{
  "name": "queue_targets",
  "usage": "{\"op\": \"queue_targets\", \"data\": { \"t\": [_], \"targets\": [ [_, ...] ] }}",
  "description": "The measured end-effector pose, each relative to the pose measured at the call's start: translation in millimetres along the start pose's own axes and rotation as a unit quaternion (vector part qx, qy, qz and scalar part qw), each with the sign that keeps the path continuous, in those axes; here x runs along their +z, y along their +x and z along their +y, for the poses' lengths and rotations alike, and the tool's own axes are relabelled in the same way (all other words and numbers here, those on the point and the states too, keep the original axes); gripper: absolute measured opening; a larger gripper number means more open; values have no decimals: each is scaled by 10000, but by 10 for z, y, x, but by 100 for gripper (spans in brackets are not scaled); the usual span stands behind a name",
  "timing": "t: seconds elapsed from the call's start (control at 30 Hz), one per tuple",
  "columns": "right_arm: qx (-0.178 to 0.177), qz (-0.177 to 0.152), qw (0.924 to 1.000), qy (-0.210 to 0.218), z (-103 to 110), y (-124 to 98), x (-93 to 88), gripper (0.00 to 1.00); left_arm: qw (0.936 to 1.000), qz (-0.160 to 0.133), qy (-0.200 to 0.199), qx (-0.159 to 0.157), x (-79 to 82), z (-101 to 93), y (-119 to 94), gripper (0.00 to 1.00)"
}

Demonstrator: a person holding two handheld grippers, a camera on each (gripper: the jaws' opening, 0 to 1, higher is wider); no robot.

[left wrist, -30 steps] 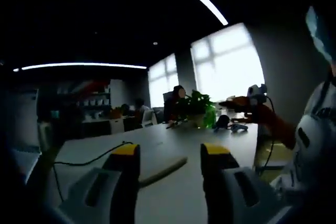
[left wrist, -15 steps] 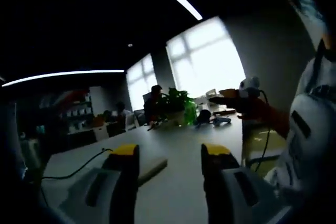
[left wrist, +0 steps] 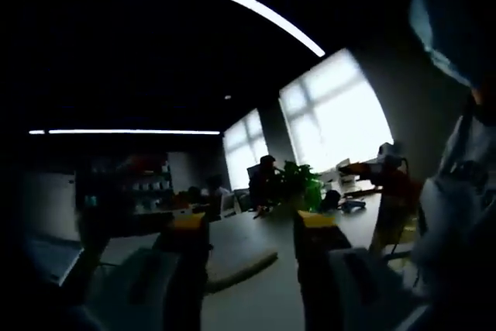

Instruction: Arrange the utensils inside the cutlery case until each visible utensil rests in its matching compartment.

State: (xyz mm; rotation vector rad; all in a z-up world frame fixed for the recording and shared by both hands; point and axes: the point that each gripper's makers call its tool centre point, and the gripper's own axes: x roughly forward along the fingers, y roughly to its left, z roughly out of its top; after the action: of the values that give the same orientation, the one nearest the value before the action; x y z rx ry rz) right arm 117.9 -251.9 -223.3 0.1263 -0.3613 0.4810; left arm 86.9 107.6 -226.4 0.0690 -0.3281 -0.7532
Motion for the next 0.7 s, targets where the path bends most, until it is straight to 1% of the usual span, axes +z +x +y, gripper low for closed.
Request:
{"op": "queue_targets", "data": {
  "t": [0.03,0.1,0.17,0.2,0.23,0.27,0.33,0.4,0.47,0.5,0.53,0.6,0.67,0.7],
  "targets": [
    [21,3,10000,-24,26,4,0,68,10000,-16,-14,25,6,6,-28,46],
    [47,12,9999,-94,85,14,-1,72,9998,6,79,181,11,43,-74,47],
    [-62,69,9988,-480,46,-13,38,79,9995,59,158,274,4,66,-129,47],
    [-129,47,9982,-589,8,-29,70,82,9993,65,198,311,9,66,-170,47],
    [-247,-7,9966,-785,-32,-53,125,85,9991,114,205,365,8,80,-227,47],
    [-300,-47,9960,-840,-61,-68,159,87,9986,179,222,435,-3,93,-292,47],
    [-337,-184,9958,-826,-111,-99,248,88,9972,294,261,643,-18,141,-430,47],
    [-342,-310,9963,-722,-135,-117,301,88,9957,369,230,817,-31,172,-559,47],
    [-353,-327,9968,-643,-149,-122,299,87,9942,365,284,972,-29,198,-663,47],
    [-352,-282,9969,-641,-151,-124,282,87,9934,393,270,1047,-34,224,-704,47],
    [-371,-227,9970,-648,-176,-135,273,87,9925,427,272,1111,-40,257,-726,47],
    [-395,-203,9968,-667,-194,-147,276,86,9919,339,246,1198,2,310,-738,47],
    [-395,-204,9968,-671,-225,-175,303,86,9928,214,128,1173,41,301,-734,47],
    [-383,-231,9969,-650,-237,-181,319,86,9930,206,121,1160,44,293,-731,47]
  ]
}}
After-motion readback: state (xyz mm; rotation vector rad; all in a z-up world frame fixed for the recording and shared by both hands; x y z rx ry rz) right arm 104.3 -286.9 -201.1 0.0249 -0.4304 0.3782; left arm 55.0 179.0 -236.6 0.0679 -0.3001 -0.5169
